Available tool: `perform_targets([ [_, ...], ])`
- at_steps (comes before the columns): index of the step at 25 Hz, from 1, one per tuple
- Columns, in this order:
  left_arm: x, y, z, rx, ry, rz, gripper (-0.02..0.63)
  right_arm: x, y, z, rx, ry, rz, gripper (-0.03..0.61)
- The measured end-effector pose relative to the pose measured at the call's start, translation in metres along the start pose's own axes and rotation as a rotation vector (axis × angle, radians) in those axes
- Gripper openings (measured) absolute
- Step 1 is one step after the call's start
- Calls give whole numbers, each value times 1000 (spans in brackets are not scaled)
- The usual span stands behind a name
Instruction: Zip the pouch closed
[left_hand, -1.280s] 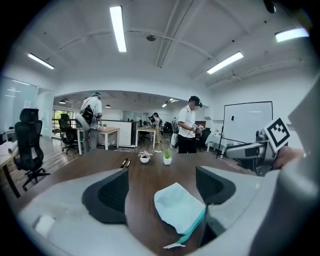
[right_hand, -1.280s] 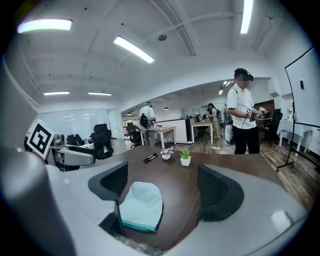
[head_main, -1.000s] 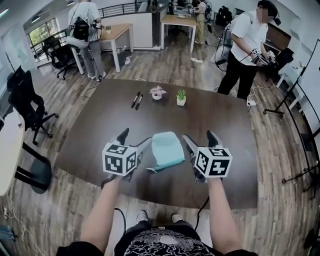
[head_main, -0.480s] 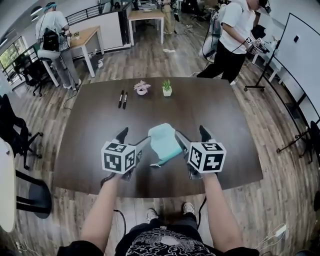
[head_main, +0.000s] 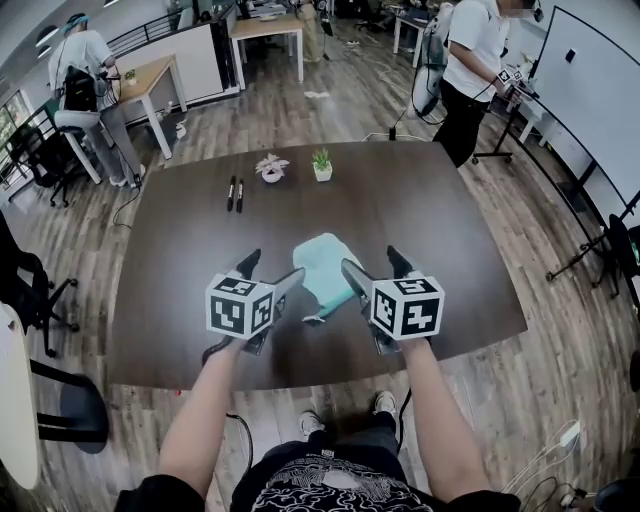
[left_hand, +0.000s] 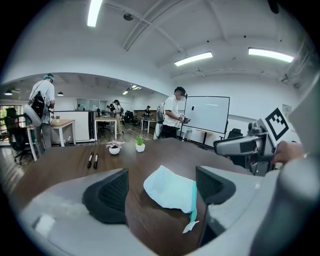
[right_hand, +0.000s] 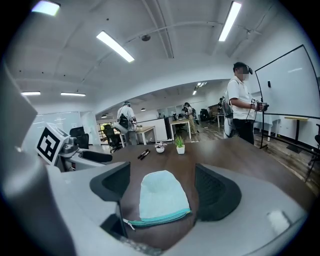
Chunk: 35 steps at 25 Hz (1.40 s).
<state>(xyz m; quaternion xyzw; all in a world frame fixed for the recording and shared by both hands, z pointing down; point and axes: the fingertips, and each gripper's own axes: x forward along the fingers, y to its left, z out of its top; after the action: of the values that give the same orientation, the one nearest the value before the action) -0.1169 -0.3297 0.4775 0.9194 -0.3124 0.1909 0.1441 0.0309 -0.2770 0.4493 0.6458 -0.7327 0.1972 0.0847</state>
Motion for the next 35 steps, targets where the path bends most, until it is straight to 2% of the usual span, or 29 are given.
perform_targets([
  [9,16,-11,-50,23,121,-94,425,2,6,-45,13,69,-9,380],
  [19,30,-33,-96,104,252,-210,419,0,16,-79,19,128,3,344],
  [25,34,-48,-119,165,320,-306,356,-5,16,-91,10,153,-2,336],
  [27,36,-50,-125,184,340,-323,348,-6,16,-93,10,156,-3,334],
  [33,41,-52,-141,231,393,-358,259,-7,17,-101,15,174,-7,331],
  [35,42,-55,-144,241,406,-374,247,-8,15,-104,20,181,-13,330],
])
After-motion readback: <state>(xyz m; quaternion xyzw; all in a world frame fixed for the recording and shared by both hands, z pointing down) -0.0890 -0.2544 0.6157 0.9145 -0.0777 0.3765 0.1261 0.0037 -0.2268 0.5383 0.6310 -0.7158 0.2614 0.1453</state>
